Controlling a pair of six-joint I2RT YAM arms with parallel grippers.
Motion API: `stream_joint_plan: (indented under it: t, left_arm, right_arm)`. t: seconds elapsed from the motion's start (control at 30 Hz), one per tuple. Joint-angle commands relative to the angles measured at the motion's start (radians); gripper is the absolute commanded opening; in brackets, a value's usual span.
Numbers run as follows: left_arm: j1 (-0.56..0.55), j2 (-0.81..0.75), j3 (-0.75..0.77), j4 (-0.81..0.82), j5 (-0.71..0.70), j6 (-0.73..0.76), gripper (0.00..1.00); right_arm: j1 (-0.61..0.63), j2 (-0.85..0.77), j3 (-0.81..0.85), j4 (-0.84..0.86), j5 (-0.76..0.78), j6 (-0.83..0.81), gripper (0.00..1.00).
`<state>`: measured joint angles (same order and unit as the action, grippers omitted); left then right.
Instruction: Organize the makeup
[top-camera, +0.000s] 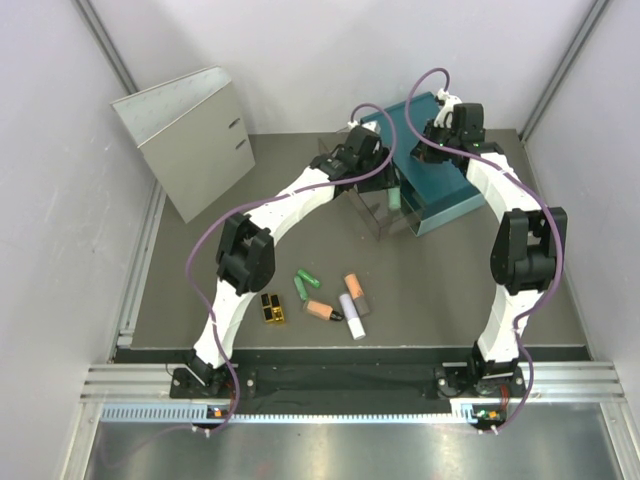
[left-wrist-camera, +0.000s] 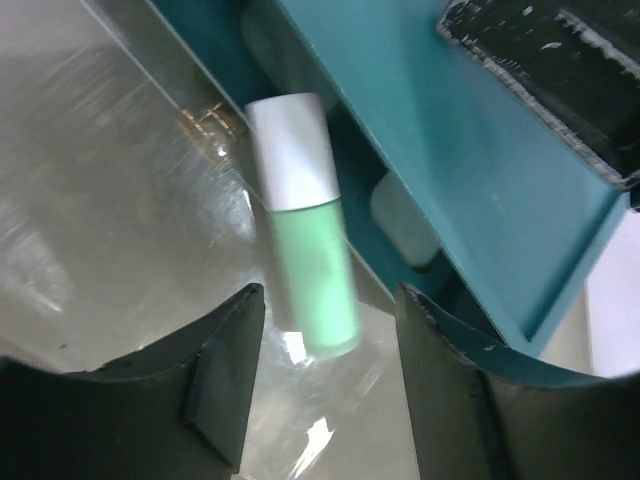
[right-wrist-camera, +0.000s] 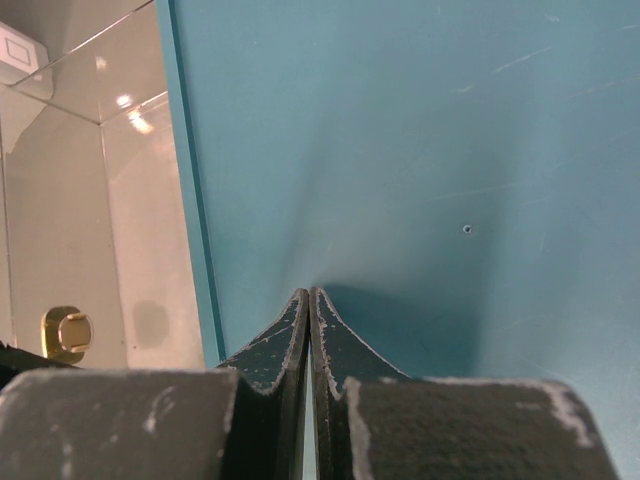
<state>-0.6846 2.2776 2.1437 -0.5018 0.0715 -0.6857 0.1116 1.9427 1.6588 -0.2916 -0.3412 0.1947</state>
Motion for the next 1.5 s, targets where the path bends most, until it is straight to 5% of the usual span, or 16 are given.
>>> stream_joint_plan:
  t: [0.0, 0.37, 0.77, 0.9, 1.47]
  left_arm:
    - [0.01, -0.006, 0.039, 0.049, 0.04, 0.005, 0.62]
    - [0.016, -0.136, -0.031, 0.174, 0.091, 0.076, 0.71]
    - [0.007, -0.575, -0.578, 0.187, 0.01, 0.406, 0.72]
    - [-0.006, -0.656, -0.654, 0.073, -0.03, 0.425, 0.72]
    - [-0.062, -0.566, -0.777, -0.07, 0.111, 0.368, 0.73]
  right_arm:
    - [0.013, 0.064, -0.016, -0.159, 0.044, -0.015, 0.0]
    - [0.013, 0.056, -0.021, -0.158, 0.045, -0.017, 0.0]
    - [0.016, 0.055, -0.044, -0.146, 0.042, -0.015, 0.0]
    - [0.014, 0.056, -0.045, -0.142, 0.045, -0.015, 0.0]
    - [0.019, 0.048, -0.067, -0.136, 0.047, -0.012, 0.0]
